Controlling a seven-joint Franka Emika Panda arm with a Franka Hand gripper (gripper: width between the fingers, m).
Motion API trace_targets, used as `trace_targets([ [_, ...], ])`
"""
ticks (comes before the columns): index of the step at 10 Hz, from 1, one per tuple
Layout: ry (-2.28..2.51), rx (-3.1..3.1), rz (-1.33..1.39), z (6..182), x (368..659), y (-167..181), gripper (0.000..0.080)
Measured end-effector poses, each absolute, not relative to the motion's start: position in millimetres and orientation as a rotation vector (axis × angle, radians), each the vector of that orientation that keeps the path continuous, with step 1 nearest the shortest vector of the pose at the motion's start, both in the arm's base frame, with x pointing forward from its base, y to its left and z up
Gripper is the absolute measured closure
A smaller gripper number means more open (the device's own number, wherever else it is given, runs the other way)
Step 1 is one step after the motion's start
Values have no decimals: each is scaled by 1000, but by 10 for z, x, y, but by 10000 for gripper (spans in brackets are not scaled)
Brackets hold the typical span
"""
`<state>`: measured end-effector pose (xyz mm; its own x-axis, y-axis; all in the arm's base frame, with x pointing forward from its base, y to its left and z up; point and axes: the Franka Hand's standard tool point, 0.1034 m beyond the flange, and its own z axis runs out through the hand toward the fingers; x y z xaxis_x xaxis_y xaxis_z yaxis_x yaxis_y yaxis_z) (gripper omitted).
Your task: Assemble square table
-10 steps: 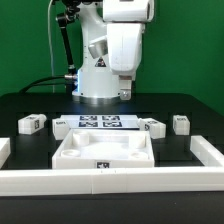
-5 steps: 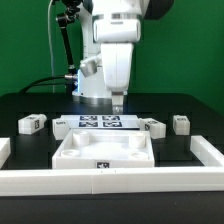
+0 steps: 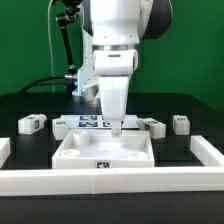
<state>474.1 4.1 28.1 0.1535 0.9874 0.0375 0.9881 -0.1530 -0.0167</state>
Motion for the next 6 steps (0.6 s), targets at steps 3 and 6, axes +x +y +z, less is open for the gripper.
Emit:
trace_targets([
  [3,-1975,-2364,3,137,4646,107,150],
  [6,-1965,-2370,5,130,4640,105,172],
])
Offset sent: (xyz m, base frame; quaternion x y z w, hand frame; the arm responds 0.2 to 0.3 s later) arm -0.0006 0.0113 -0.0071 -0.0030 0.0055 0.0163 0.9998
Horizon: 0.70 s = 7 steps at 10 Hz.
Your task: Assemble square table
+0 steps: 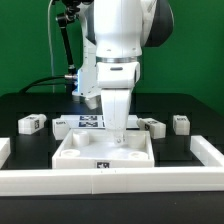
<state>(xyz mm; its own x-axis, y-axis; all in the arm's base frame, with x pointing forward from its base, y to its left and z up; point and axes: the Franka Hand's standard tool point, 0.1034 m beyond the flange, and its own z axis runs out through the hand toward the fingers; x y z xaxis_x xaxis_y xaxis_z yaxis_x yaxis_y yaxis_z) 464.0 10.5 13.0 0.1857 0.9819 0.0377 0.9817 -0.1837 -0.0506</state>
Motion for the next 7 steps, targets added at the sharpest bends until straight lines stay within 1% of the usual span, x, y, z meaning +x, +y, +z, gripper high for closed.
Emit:
trace_targets([
  [2,-1964,-2370,7,125,4636,103,526],
  [3,-1964,-2370,7,125,4636,101,685],
  [4,-1965,-2370,6,127,4639,101,685],
  [5,-1965,-2371,4,129,4642,99,741],
  [7,-1965,-2371,4,130,4643,99,741],
])
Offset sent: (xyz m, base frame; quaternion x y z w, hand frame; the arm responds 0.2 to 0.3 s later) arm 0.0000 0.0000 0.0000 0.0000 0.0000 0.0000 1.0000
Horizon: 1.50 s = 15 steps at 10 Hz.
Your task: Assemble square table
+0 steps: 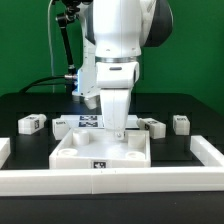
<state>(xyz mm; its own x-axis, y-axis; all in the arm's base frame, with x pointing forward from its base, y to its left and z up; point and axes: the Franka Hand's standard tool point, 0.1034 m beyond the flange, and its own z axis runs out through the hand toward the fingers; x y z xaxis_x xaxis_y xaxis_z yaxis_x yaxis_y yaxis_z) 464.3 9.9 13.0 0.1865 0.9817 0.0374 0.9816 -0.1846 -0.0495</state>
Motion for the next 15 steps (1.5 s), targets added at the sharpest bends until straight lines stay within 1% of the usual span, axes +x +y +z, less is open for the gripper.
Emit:
trace_targets([
  [5,-1973,-2365,4,132,4648,106,741],
  [7,-2051,-2309,-1,153,4701,268,741],
  [10,-2088,-2269,-6,137,4715,548,741],
  [15,-2112,-2252,-40,128,4925,863,741],
])
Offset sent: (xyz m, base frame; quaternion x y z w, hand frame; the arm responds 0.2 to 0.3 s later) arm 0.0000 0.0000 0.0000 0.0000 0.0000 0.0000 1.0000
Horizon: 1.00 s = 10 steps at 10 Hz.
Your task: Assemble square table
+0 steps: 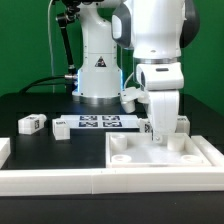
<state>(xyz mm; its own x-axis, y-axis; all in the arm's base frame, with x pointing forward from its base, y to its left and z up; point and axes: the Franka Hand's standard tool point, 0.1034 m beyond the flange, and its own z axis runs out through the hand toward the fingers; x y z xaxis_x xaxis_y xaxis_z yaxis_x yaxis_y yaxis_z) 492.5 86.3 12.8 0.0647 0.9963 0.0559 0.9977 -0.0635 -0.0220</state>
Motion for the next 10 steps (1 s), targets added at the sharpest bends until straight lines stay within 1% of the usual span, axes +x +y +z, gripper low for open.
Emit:
trace_targets([
  [6,-2107,-2237,2,127,4932,879,740],
  [8,-2100,-2244,1,130,4936,879,386],
  [9,-2089,-2256,0,137,4941,874,252],
  [10,-2077,-2269,-2,148,4949,863,252],
])
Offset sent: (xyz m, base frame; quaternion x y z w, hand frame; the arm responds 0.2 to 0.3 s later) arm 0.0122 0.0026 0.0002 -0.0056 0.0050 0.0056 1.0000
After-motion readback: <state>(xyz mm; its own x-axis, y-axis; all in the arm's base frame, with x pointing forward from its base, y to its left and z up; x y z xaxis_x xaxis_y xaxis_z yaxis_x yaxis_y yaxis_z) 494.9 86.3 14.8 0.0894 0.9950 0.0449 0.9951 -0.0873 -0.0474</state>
